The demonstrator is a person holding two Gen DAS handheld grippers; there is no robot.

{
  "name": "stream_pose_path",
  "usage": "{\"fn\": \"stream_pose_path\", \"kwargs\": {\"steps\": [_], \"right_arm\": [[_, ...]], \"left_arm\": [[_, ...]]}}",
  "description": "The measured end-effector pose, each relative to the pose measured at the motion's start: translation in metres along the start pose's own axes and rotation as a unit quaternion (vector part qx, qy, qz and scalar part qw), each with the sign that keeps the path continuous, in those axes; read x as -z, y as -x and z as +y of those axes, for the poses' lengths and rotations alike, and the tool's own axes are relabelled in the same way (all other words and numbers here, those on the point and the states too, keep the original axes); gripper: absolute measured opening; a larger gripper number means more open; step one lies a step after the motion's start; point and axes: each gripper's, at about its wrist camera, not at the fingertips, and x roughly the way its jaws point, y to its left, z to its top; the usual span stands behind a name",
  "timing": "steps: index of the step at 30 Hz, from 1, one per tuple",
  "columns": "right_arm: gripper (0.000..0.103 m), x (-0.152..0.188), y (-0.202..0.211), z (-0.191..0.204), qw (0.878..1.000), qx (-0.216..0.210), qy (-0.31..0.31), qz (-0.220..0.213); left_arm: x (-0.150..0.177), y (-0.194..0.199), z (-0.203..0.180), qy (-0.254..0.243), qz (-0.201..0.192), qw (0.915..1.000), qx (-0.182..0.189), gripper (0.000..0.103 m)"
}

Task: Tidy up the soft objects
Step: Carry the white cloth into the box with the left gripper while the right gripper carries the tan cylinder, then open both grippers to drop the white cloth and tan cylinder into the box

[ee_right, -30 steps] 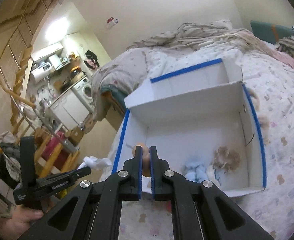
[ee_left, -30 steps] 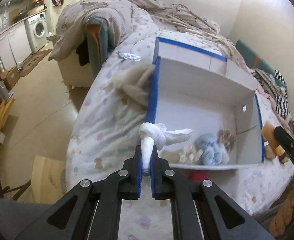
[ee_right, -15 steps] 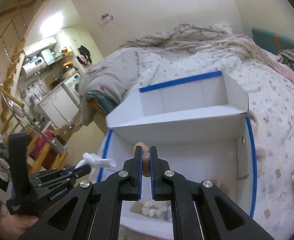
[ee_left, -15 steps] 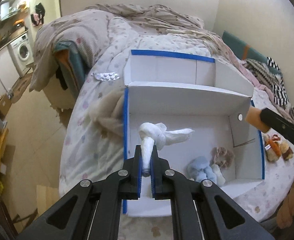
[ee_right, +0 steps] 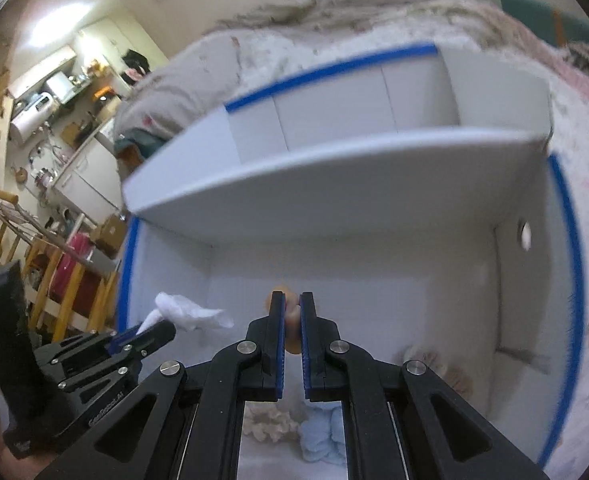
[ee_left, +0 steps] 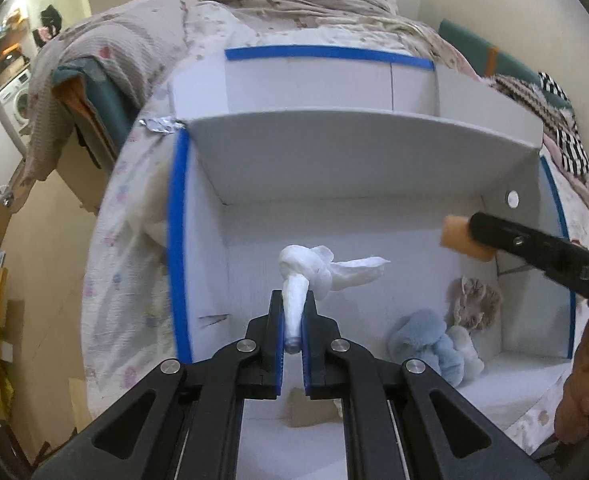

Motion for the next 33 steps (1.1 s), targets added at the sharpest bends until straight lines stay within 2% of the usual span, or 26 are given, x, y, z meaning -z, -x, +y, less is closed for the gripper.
{"fn": "stream_pose_path", "kwargs": {"steps": [5,11,15,18,20,21,22,23,24,25,26,29,33], "right_arm": [[0.009,0.005,-0.016,-0.011,1.0,-0.001,-0.026,0.015],[0.013,0.002,-0.012,-0.026,0.998,0.009,-0.058,0.002],[0.015,0.002,-0.004,-0.028,0.997,0.006,-0.072,-0.002],[0.019,0.002,-0.005,-0.028,0.997,0.007,-0.071,0.0],[0.032,0.003,-0.005,-0.03,0.997,0.008,-0.075,0.002],[0.038,0.002,-0.006,-0.03,0.997,0.01,-0.078,0.003],[0.057,0.002,-0.005,-0.031,0.997,0.01,-0.081,0.002],[0.067,0.003,-0.004,-0.032,0.996,0.009,-0.085,-0.003],[0.068,0.003,-0.002,-0.033,0.996,0.01,-0.088,-0.005],[0.068,0.003,-0.002,-0.034,0.996,0.013,-0.089,-0.004],[0.069,0.003,-0.003,-0.034,0.996,0.014,-0.09,-0.001],[0.077,0.003,-0.005,-0.036,0.995,0.015,-0.095,0.004],[0.077,0.004,-0.007,-0.035,0.996,0.018,-0.092,0.009]], "left_arm": [[0.005,-0.011,-0.008,-0.025,-0.012,0.9994,-0.02,0.007],[0.007,-0.021,-0.007,-0.016,0.013,0.9998,-0.007,0.008],[0.007,-0.019,-0.007,-0.012,0.014,0.9998,-0.002,0.008],[0.007,-0.019,-0.005,-0.007,0.015,0.9999,0.0,0.012],[0.007,-0.019,-0.003,-0.001,0.019,0.9998,0.005,0.023],[0.007,-0.018,-0.002,0.002,0.019,0.9998,0.006,0.025],[0.007,-0.017,-0.003,0.001,0.017,0.9998,0.007,0.028],[0.006,-0.016,-0.005,-0.001,0.016,0.9999,0.006,0.037],[0.006,-0.015,-0.007,-0.006,0.014,0.9999,0.002,0.044],[0.006,-0.014,-0.007,-0.008,0.012,0.9999,0.0,0.057],[0.006,-0.013,-0.008,-0.009,0.008,0.9999,-0.001,0.063],[0.006,-0.01,-0.007,-0.005,0.003,0.9999,0.009,0.063],[0.007,-0.012,-0.007,-0.006,0.008,0.9999,0.008,0.063]]}}
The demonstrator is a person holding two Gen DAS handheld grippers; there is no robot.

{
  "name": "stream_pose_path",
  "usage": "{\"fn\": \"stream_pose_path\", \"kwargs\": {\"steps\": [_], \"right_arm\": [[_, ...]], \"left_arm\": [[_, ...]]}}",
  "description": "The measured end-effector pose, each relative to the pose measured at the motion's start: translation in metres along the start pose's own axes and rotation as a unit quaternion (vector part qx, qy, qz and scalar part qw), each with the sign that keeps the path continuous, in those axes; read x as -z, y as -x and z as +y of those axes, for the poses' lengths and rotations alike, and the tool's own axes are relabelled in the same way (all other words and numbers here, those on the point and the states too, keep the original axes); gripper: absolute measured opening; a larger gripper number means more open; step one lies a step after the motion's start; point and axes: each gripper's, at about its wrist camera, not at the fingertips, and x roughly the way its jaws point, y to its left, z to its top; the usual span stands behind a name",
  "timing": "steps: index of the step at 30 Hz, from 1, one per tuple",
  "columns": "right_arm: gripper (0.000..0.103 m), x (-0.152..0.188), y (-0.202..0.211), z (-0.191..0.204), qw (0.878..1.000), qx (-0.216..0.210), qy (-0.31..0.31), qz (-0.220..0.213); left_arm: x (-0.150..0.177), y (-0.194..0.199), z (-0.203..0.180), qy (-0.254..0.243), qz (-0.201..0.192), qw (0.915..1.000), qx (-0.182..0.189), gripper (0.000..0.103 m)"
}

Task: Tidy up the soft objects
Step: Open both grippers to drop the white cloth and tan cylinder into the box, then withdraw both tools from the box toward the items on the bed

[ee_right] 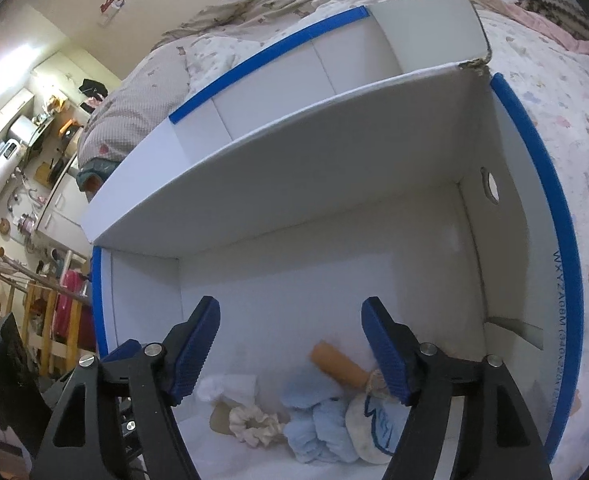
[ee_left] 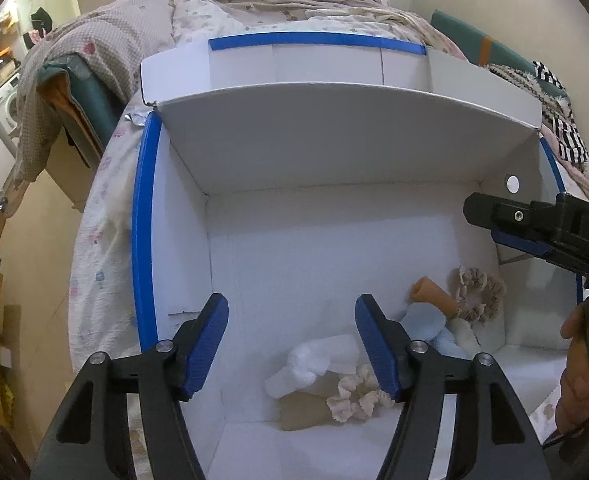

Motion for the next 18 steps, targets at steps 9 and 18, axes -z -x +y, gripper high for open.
{"fn": "stream_pose_path", "kwargs": {"steps": [9,18], "right_arm": [[0.077,0.001,0.0,0.008,1.0,0.005,0.027,-0.003],[0.077,0.009,0.009,0.013,0.999,0.006,0.036,-0.011]], "left_arm": [[0.0,0.002,0.003,0.005,-0.002,1.0,-0.003,0.063],[0.006,0.02,0.002,-0.007,-0.029,0.9995,-0.007,0.063]]}}
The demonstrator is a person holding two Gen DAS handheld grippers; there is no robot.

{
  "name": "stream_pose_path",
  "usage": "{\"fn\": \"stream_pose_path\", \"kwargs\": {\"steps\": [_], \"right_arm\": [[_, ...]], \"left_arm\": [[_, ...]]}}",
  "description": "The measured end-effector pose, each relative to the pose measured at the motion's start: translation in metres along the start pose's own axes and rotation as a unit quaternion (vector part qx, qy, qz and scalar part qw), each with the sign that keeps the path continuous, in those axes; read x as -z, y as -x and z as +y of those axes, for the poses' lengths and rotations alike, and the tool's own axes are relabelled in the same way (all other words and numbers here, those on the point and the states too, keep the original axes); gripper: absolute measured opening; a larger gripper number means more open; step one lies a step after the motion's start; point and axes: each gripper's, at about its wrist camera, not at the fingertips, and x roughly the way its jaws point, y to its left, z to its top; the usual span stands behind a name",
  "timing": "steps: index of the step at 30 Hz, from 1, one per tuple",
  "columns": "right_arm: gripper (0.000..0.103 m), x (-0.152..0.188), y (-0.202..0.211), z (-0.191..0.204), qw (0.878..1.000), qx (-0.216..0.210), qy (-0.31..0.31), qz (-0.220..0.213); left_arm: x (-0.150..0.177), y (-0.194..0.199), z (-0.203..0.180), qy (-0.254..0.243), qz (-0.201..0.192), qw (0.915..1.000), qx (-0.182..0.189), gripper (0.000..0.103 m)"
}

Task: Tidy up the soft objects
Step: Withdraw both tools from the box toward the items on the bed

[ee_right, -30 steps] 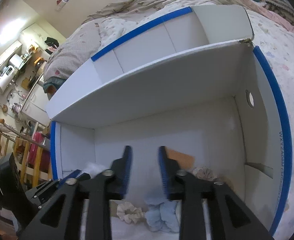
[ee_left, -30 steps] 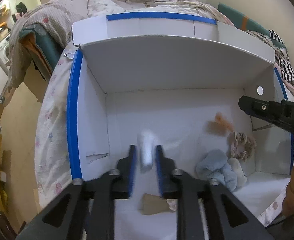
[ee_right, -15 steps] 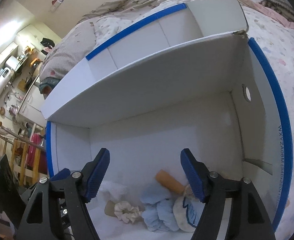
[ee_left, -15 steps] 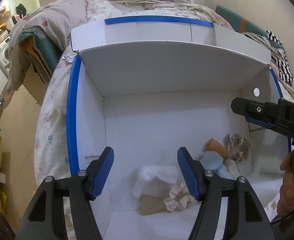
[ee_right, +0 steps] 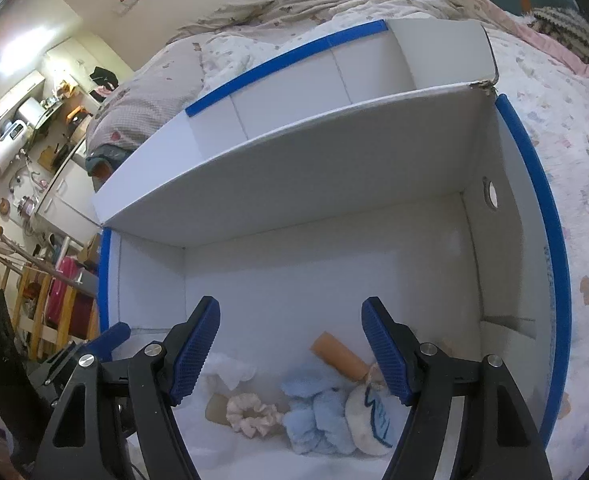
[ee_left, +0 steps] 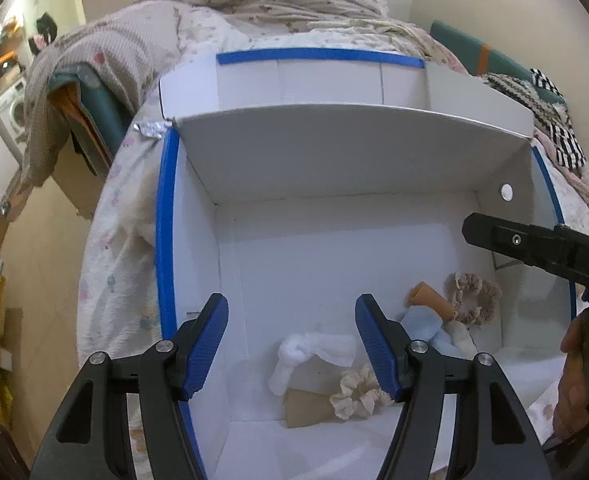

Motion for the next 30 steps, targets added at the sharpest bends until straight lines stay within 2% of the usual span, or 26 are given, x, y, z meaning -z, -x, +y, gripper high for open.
{"fn": "stream_pose_path", "kwargs": {"steps": [3,9,14,17,23,27,30], "right_arm": [[0.077,0.004,0.003,0.004,1.0,0.0,0.005,0.001],[0.077,0.012,0.025,0.014,1.0,-0.018,0.01,-0.012],[0.077,0.032,0.053,0.032,0.998,-0.02,0.05,-0.036],[0.077,0.047,0.062,0.038,0.997,-0.019,0.061,-0.038],[0.077,0.076,0.073,0.039,0.997,-0.018,0.07,-0.028],[0.077,0.094,0.073,0.035,0.998,-0.017,0.067,-0.011],[0.077,0.106,0.075,0.031,0.998,-0.016,0.066,-0.003]], "left_arm": [[0.004,0.01,-0.003,-0.016,-0.013,0.9997,-0.011,0.063],[0.002,0.039,0.002,-0.014,-0.031,0.9994,-0.006,0.063],[0.008,0.067,0.011,-0.005,-0.041,0.9989,-0.02,0.063],[0.022,0.073,0.018,0.015,-0.026,0.9994,-0.015,0.063],[0.071,0.074,0.033,0.063,0.009,0.9979,-0.007,0.063],[0.094,0.065,0.035,0.041,0.027,0.998,-0.04,0.063],[0.108,0.063,0.042,0.039,0.034,0.9978,-0.041,0.063]]}}
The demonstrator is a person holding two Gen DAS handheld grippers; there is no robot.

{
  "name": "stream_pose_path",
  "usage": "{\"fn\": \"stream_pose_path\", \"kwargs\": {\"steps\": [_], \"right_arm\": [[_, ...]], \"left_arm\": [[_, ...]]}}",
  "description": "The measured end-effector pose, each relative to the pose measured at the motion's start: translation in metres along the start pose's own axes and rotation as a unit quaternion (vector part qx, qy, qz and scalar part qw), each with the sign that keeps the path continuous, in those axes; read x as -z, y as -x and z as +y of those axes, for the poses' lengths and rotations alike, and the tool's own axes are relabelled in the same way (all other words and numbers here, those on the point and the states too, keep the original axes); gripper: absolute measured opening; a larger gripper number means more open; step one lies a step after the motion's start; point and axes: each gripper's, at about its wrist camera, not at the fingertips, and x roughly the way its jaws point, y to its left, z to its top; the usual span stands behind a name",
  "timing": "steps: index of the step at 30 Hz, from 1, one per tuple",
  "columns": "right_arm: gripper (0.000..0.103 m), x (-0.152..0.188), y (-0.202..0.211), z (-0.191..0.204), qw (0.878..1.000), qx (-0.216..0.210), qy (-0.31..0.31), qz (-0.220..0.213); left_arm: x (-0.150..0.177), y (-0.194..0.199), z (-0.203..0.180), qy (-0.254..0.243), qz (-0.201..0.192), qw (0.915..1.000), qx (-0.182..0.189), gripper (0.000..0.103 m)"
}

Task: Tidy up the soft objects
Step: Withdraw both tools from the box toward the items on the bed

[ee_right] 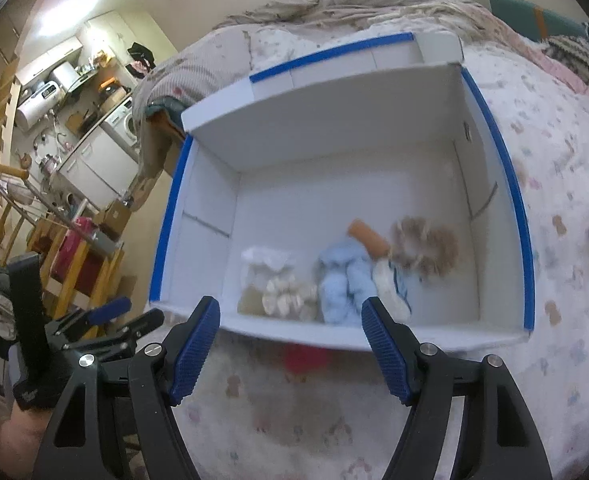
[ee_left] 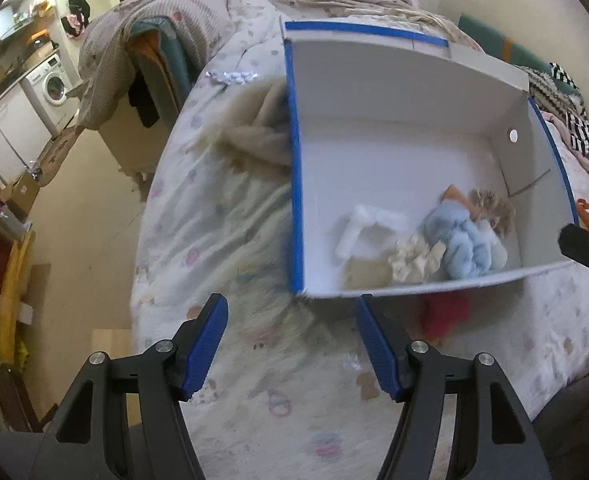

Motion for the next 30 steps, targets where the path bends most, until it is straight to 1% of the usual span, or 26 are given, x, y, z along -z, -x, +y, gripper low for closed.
{"fn": "stream_pose_path", "kwargs": {"steps": [3,5,7,10,12,14,17,21,23,25,26,28,30], "right_arm": [[0.077,0.011,0.004,-0.003,1.0,-0.003,-0.006,0.003],[0.077,0.016,0.005,-0.004,1.0,-0.01,-0.013,0.007],[0.077,0.02,0.002,-0.003,1.0,-0.014,-0.017,0.017],[0.077,0.023,-0.008,-0.001,0.999,-0.021,-0.024,0.038],[0.077,0.026,-0.017,-0.001,0.998,-0.004,-0.025,0.054],[0.077,0.029,-0.032,-0.005,0.996,0.015,-0.032,0.08],[0.077,0.032,-0.053,-0.018,0.991,0.017,-0.071,0.108],[0.077,0.036,-0.078,-0.025,0.985,0.048,-0.088,0.142],[0.077,0.036,-0.084,-0.027,0.982,0.049,-0.103,0.149],[0.077,0.037,-0.087,-0.028,0.981,0.05,-0.112,0.148],[0.077,0.037,-0.088,-0.029,0.981,0.048,-0.115,0.148],[0.077,0.037,-0.092,-0.031,0.98,0.045,-0.123,0.152],[0.077,0.038,-0.098,-0.036,0.977,0.038,-0.139,0.16]], "left_arm": [[0.01,-0.004,0.005,-0.007,0.007,0.9999,-0.003,0.063],[0.014,-0.012,0.004,-0.01,0.025,0.9997,0.001,0.063],[0.013,-0.021,0.005,0.002,0.04,0.9991,0.015,0.063],[0.012,-0.036,0.007,0.036,0.066,0.9962,0.043,0.063],[0.011,-0.047,0.003,0.046,0.085,0.9936,0.057,0.063],[0.01,-0.055,-0.002,0.052,0.095,0.9925,0.057,0.063],[0.006,-0.064,-0.012,0.056,0.103,0.9914,0.058,0.063],[0.002,-0.08,-0.03,0.045,0.124,0.9896,0.056,0.063],[0.003,-0.086,-0.035,0.037,0.139,0.9884,0.049,0.063],[0.002,-0.089,-0.037,0.044,0.139,0.9877,0.057,0.063],[0.002,-0.091,-0.04,0.042,0.138,0.988,0.054,0.063],[0.002,-0.099,-0.045,0.031,0.147,0.9873,0.051,0.063],[0.005,-0.107,-0.049,0.03,0.16,0.9851,0.055,0.063]]}}
